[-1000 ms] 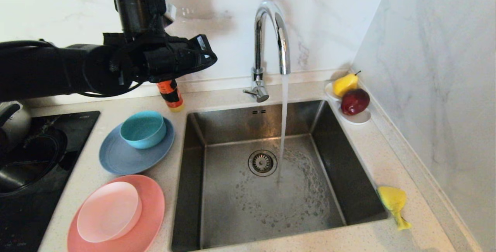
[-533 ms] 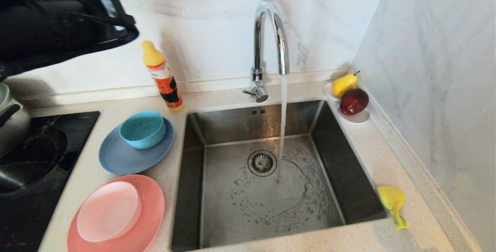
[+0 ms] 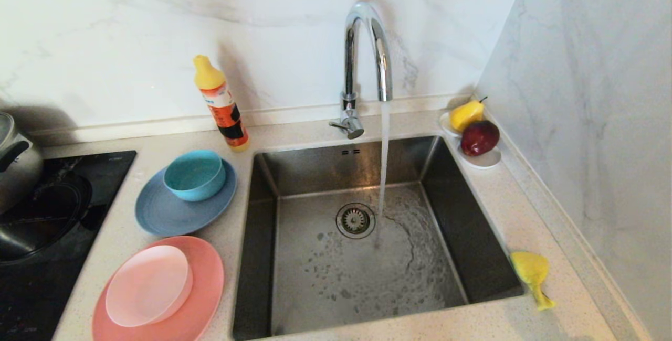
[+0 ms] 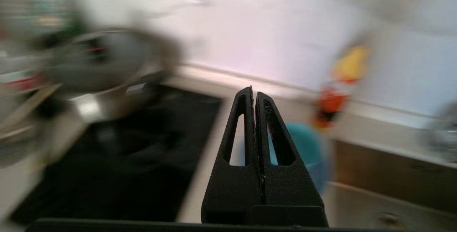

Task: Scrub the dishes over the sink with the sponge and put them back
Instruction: Pick up a bowl and the sponge

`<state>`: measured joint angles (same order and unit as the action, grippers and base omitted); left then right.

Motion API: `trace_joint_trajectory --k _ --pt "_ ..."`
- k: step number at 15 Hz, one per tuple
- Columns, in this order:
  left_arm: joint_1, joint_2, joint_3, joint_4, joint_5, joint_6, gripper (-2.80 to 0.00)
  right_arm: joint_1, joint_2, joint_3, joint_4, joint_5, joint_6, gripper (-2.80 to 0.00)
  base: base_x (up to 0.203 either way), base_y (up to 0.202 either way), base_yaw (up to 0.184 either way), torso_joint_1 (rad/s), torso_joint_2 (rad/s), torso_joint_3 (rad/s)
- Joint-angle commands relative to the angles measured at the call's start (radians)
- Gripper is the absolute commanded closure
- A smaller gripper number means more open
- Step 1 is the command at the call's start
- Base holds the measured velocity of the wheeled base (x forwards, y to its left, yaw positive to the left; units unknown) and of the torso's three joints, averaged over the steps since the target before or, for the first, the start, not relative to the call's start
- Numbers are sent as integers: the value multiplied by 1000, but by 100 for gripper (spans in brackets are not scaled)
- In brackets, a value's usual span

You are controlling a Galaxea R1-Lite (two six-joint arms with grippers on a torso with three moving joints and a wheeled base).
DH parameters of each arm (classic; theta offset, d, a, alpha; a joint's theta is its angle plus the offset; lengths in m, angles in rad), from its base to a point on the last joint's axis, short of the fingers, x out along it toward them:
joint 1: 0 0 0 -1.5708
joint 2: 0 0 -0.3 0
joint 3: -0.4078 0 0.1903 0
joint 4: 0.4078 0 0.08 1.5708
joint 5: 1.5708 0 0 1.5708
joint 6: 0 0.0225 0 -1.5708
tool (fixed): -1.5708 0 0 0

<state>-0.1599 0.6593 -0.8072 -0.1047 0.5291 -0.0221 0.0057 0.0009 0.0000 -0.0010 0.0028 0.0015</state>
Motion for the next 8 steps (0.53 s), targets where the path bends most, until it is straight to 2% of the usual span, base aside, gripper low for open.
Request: trace_joint_trajectory --k 1,3,4,5,6,8 --pt "101 -330 212 6 -4 29 0 0 1 0 -1 0 0 0 0 0 0 0 0 0" --pt "133 -502 374 64 -68 51 0 0 1 0 -1 0 0 0 0 0 0 0 0 0" --pt "141 -578 442 115 -137 58 0 0 1 0 -1 0 0 0 0 0 0 0 0 0" --pt "147 -635 529 163 -241 64 0 0 -1 0 -1 0 0 0 0 0 0 0 0 0" --pt "151 -659 608 186 -316 65 0 0 -1 0 -1 0 0 0 0 0 0 0 0 0" --pt "155 -660 738 152 -389 88 0 0 -1 0 -1 0 0 0 0 0 0 0 0 0"
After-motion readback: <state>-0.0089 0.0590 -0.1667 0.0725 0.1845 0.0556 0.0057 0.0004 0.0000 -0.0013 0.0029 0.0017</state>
